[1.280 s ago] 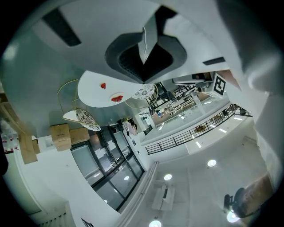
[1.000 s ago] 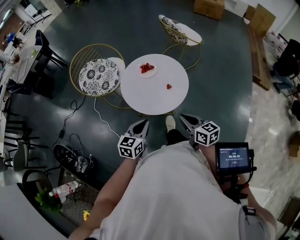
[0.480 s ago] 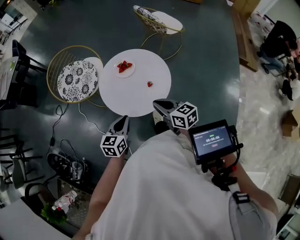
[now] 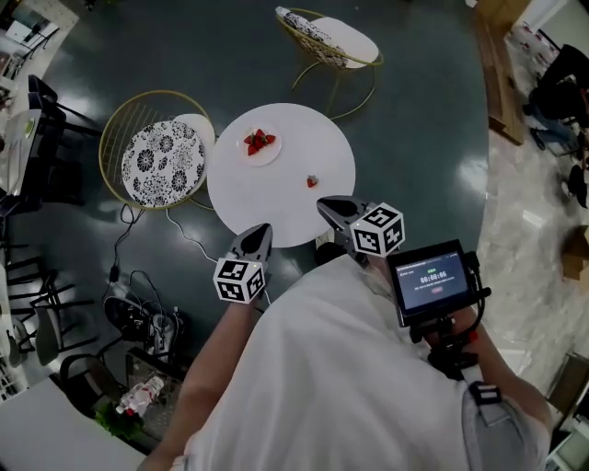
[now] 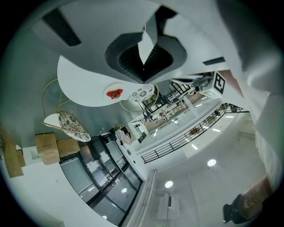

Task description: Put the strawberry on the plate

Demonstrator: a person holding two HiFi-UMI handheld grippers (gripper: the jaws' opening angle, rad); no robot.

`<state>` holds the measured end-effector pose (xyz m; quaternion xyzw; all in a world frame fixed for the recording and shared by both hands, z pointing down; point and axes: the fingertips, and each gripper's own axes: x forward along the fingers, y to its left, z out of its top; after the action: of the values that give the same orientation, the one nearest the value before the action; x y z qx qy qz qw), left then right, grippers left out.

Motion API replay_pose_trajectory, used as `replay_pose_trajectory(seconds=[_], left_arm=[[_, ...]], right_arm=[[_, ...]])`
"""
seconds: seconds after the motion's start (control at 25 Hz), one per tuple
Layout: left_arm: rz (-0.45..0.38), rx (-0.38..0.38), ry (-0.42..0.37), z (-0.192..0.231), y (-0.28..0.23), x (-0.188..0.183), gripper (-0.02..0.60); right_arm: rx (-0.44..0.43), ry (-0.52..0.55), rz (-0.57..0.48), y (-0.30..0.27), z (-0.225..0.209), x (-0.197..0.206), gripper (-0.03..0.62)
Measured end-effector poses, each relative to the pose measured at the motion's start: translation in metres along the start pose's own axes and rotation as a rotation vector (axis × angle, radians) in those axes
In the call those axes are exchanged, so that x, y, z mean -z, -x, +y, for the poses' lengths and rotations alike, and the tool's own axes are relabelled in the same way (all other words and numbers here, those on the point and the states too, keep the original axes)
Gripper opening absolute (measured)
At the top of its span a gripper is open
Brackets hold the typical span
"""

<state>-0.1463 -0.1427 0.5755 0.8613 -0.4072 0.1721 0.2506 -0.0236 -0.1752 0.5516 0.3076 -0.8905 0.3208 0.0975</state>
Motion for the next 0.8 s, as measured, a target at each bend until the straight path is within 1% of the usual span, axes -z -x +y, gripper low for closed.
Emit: replay_pose_trajectory(seconds=[0.32,0.52,0.64,0.8], left_arm=[[0.069,0.05,-0.011,0.0,-0.051,-0.01,0.008],[0.142,0.056,-0.034,0.014,-0.101,-0.019,0.008],[0.178,0.054,-0.029,0.017,-0.118,-0.015,0.008],[0.227,0.064,-0.044,0.017,-0.13,-0.006,0.008]], right_arm=[[-0.024,-0.018,0.019,-0.02,-0.036,-0.02,0.008],[-0.073,-0.047,0.054,-0.044,-0.076,-0.026,0.008],[-0.094,-0.057,0.075,-0.052,-0.087,-0.02,0.008],[-0.085,-0.082,0.066,-0.053,-0.101,-0.018,0.008]])
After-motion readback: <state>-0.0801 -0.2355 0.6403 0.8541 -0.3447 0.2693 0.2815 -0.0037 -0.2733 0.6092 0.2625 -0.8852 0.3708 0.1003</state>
